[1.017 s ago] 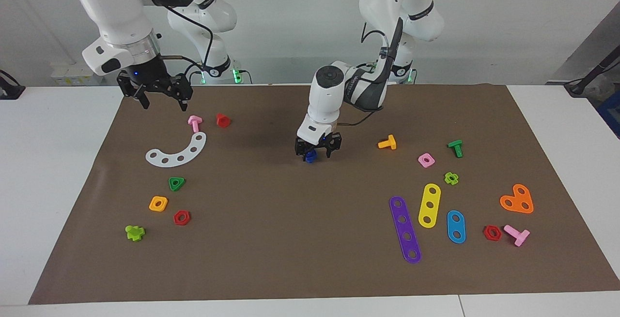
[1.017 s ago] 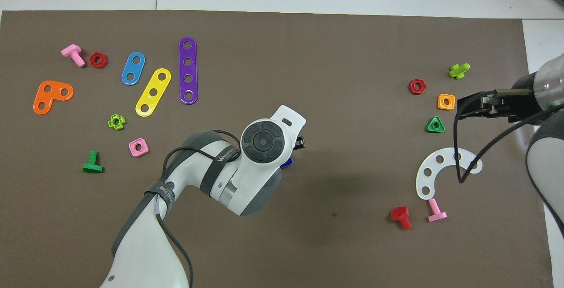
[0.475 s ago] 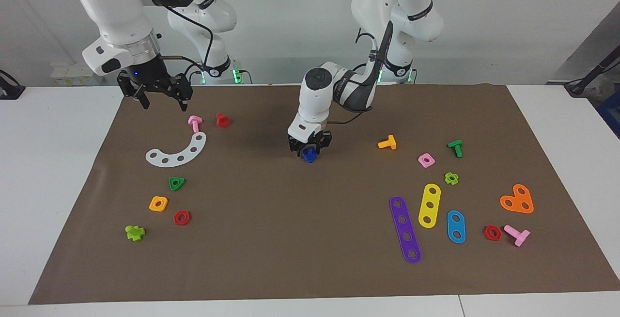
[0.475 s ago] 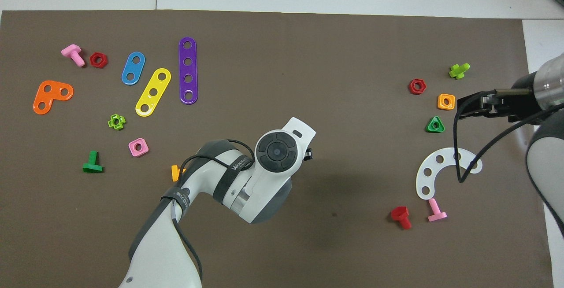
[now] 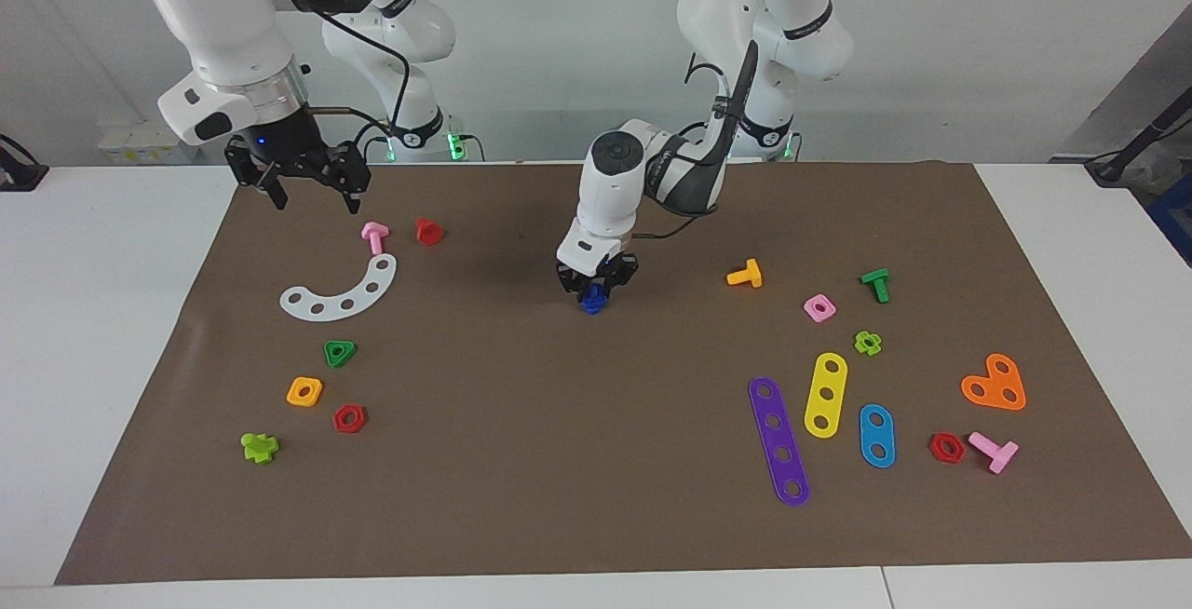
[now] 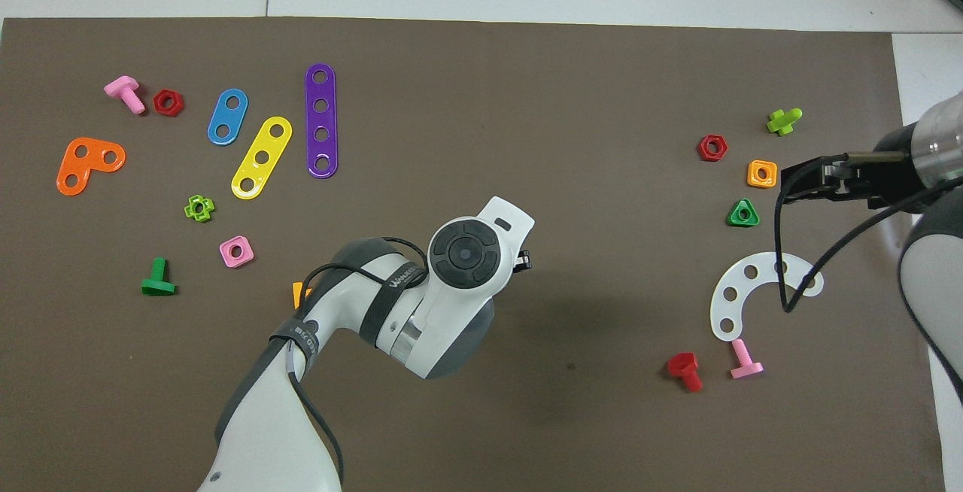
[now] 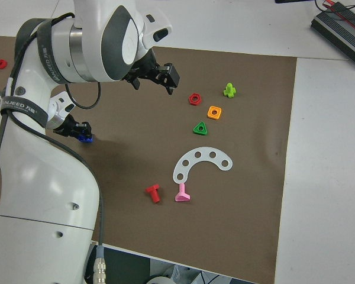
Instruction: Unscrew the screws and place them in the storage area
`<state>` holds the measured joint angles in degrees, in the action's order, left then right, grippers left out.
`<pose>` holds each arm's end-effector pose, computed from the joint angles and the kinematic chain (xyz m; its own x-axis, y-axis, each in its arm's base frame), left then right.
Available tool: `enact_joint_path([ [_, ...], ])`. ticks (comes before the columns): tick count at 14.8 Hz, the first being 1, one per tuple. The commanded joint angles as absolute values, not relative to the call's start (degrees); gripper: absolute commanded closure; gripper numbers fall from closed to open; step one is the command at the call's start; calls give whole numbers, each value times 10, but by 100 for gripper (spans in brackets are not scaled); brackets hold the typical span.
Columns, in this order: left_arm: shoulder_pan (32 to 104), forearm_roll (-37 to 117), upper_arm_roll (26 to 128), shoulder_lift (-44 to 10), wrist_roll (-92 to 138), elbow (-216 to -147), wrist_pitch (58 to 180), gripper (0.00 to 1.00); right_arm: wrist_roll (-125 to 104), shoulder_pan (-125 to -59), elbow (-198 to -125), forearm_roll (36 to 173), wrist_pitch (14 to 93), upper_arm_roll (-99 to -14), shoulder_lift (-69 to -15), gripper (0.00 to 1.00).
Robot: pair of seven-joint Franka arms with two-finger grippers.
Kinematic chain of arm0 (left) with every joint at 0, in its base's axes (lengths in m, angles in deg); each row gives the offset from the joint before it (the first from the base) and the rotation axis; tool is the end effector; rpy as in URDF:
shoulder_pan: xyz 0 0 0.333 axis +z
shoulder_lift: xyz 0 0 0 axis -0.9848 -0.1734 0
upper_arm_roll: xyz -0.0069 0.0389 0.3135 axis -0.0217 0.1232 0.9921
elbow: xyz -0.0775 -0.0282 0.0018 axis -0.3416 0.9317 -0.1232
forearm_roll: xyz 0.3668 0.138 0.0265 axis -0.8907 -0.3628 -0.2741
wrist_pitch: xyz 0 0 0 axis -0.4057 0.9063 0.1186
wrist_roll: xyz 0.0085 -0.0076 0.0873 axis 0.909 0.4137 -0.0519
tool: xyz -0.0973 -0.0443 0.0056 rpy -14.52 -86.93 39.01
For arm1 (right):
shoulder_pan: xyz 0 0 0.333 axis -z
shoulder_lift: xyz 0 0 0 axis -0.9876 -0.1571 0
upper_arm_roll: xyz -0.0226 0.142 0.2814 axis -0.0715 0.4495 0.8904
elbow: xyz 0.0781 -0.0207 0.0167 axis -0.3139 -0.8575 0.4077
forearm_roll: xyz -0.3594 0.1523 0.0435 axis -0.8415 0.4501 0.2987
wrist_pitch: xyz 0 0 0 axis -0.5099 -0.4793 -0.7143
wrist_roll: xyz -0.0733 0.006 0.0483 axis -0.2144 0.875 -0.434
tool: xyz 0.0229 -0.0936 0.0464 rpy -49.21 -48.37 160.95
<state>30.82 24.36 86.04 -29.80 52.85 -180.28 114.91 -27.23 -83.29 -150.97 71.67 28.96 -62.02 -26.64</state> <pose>0.4622 -0.4418 0.3086 0.9896 0.1427 -0.0197 0.1440 -0.9835 0.1099 0.5545 0.0341 0.6090 0.9966 -0.0820 0.0076 -0.0822 -0.9960 0.0358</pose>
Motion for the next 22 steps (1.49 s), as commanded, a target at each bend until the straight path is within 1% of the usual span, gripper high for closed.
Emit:
enact_joint_path([
  [1, 309, 289, 864, -296, 529, -1794, 1131, 100, -255, -821, -1520, 730, 285, -617, -254, 0],
  [3, 311, 306, 867, -296, 530, -1770, 1093, 100, -257, -822, -1520, 730, 295, -617, -255, 0],
  [4, 318, 313, 869, -298, 536, -1748, 1065, 100, -261, -825, -1521, 730, 296, -617, -255, 0],
  [7, 355, 323, 869, -304, 544, -1682, 976, 100, -261, -829, -1535, 730, 319, -616, -252, 0],
  [9, 390, 316, 870, -296, 540, -1657, 936, 100, -261, -830, -1556, 730, 344, -613, -245, 1],
  [11, 425, 313, 871, -279, 523, -1656, 918, 100, -262, -836, -1595, 730, 379, -610, -231, 1],
  [13, 455, 312, 872, -270, 480, -1657, 895, 100, -266, -862, -1642, 730, 421, -610, -218, 1],
  [14, 472, 305, 874, -265, 442, -1657, 876, 100, -277, -876, -1654, 730, 431, -609, -222, 1],
  [16, 509, 289, 873, -256, 359, -1660, 850, 100, -314, -914, -1660, 730, 448, -610, -241, 1],
  [18, 541, 288, 874, -256, 285, -1667, 848, 100, -348, -943, -1679, 730, 502, -610, -257, 1],
  [20, 565, 270, 874, -252, 203, -1684, 864, 100, -378, -979, -1684, 730, 536, -609, -289, 1],
  [22, 573, 256, 874, -241, 155, -1724, 906, 100, -428, -1020, -1683, 729, 577, -609, -328, 1],
])
